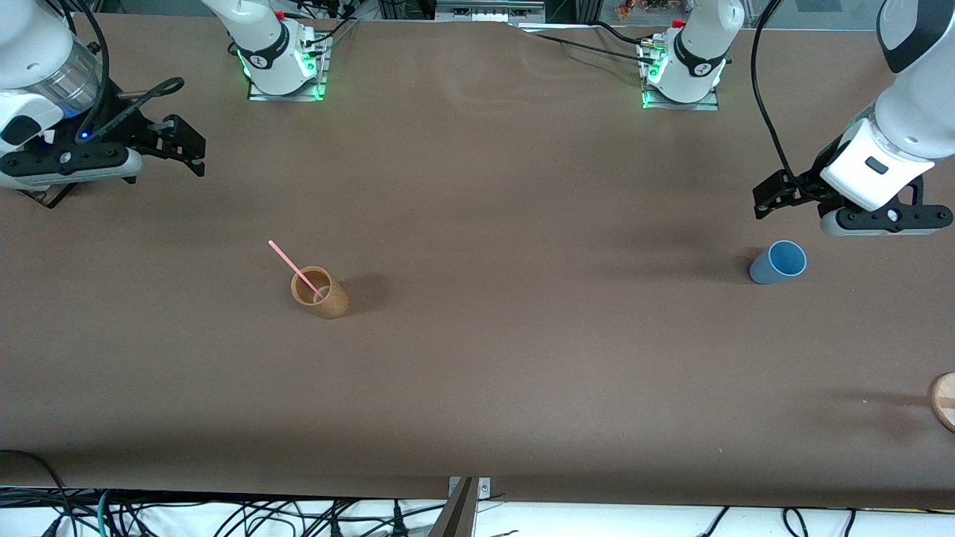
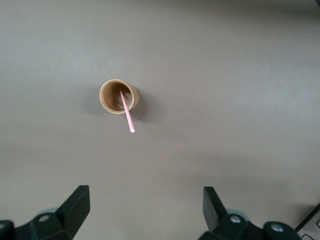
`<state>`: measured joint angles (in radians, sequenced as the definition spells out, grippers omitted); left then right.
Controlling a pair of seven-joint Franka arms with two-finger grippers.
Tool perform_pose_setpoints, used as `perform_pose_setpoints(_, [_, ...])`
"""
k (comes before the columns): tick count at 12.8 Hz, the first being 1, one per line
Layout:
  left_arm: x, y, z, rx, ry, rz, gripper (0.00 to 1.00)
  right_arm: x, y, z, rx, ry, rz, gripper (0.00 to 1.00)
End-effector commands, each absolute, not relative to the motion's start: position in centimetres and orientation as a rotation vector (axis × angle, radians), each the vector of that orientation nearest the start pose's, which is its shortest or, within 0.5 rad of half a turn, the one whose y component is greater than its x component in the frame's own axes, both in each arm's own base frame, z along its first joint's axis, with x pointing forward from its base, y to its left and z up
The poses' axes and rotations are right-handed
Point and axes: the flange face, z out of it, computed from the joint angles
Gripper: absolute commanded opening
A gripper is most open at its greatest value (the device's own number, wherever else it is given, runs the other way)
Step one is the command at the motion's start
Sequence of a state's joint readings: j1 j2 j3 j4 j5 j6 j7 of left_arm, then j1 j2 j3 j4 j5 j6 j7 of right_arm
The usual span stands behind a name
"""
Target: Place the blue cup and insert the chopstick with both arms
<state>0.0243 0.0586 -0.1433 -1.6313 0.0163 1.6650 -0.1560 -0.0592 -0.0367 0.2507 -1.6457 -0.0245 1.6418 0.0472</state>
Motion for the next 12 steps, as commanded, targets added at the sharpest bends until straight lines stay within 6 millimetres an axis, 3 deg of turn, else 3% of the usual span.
perform_pose_setpoints(1, [57.19,-6.76,57.32,-3.152,-0.071,0.024,1.0,53.84,10.8,62.11,-3.182,-0.202,-0.082,1.0])
perform_pose_setpoints(4, [56.98,-7.15,57.2,-3.148,-0.059,0.045,1.0,53.9,11.63,62.19,-3.18,-0.191,-0.086,1.0])
perform_pose_setpoints(12, [57.2,-7.44,57.2,-3.144,-0.058,0.041,1.0,54.09,11.54,62.26,-3.18,-0.192,-0.091,1.0])
